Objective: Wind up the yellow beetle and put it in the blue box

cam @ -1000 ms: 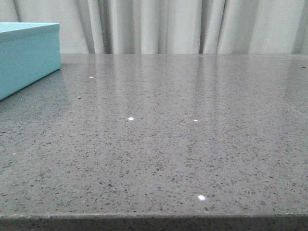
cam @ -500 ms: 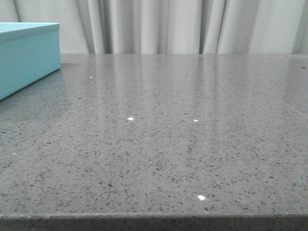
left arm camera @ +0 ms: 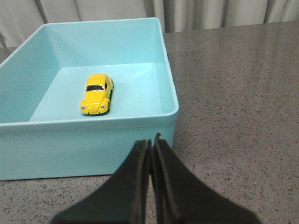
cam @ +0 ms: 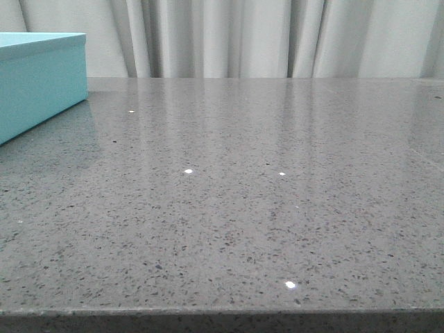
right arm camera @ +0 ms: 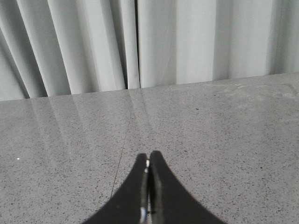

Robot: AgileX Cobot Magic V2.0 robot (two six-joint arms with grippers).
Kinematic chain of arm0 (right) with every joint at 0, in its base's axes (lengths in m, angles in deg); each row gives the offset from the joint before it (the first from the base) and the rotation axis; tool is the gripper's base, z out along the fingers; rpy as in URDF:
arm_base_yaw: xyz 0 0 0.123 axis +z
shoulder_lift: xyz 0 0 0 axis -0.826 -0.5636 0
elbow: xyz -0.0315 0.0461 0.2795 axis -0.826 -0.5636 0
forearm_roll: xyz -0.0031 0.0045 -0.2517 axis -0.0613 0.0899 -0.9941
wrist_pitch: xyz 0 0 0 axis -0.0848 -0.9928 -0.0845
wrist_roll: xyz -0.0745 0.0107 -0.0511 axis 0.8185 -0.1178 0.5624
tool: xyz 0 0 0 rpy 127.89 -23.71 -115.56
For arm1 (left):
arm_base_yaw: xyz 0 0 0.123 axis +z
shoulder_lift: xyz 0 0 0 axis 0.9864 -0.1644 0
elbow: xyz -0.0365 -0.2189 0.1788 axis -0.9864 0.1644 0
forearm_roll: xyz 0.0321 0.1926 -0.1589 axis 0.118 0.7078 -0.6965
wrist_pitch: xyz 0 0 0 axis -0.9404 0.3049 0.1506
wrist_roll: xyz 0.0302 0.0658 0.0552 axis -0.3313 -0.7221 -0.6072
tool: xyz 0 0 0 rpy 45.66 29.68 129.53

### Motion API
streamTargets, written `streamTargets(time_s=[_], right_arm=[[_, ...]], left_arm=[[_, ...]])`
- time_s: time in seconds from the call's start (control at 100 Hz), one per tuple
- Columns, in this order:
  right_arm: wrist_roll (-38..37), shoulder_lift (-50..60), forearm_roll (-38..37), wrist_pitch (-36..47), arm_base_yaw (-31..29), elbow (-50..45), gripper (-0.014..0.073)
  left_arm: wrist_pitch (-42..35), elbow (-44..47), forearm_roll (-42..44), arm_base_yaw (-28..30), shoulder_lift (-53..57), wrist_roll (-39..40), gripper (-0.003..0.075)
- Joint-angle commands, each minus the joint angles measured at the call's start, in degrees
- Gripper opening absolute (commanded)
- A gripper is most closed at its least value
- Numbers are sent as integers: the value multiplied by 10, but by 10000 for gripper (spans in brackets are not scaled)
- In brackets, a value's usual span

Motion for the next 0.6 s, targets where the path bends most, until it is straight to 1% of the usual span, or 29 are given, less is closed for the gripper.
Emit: streamTargets(time_s=[0.0,0.14,0.28,0.33,0.42,0.5,0.59], right_arm=[[6,8,-21,41,0,12,-67],[6,8,-21,41,0,12,-67],[6,8,-21,41,0,12,-67],[6,8,-21,41,0,12,-67],[6,8,-21,41,0,12,-67],[6,8,-21,41,0,12,-67],[6,8,-21,41,0,12,-67]], left_arm=[[-65,-1,5,1,-4,17,-20],[-149,33,18,-1,8,17,-20],[-221,67,36,-27,23,20,-20],[-239,77,63,-43,27,55,-20],[-261,94,136,-69,33,128,-20],[-316,115,181,-93,35,168,-20],[-384,149,226,-107,43,213,-20]])
